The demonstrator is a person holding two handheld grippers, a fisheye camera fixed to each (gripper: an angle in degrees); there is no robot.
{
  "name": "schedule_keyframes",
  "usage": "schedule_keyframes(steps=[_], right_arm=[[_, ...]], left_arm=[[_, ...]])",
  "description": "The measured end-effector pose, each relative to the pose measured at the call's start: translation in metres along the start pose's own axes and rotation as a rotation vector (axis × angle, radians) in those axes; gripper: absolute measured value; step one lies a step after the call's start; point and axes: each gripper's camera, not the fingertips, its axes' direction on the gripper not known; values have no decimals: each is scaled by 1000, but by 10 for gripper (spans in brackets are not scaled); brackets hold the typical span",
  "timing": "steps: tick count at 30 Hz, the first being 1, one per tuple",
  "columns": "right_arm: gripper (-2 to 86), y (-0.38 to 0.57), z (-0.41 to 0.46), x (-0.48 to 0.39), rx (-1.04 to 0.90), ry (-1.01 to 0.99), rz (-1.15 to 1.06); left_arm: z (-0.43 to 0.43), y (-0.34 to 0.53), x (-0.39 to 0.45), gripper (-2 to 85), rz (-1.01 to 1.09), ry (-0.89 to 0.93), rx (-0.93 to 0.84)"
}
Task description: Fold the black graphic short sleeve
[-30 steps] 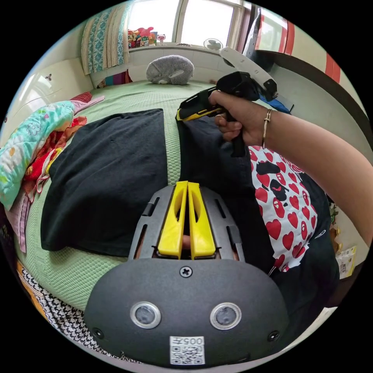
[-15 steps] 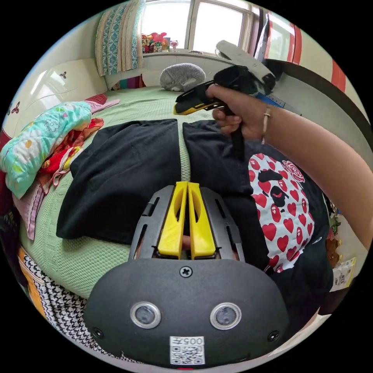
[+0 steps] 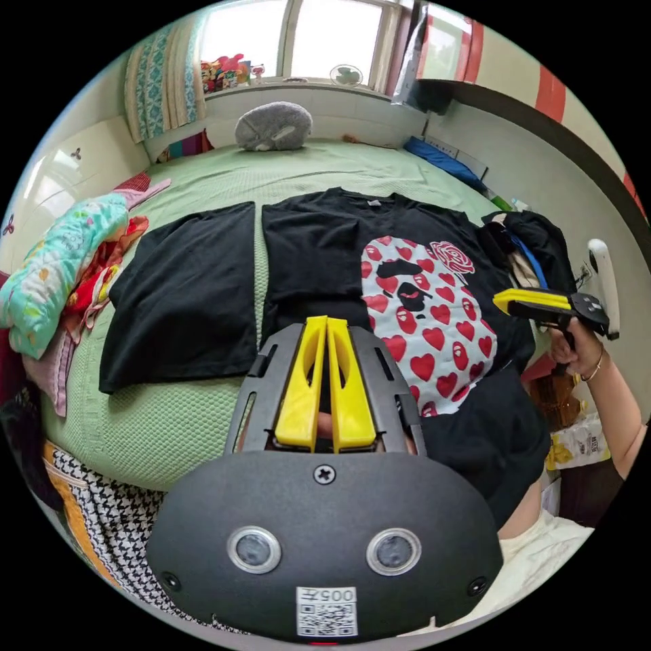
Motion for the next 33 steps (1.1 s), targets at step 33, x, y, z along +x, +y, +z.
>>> schedule_keyframes(steps=[33], right_arm=[[78, -91, -84, 109, 54, 260, 238]], left_arm=[[173, -156, 281, -5, 336, 330, -33]])
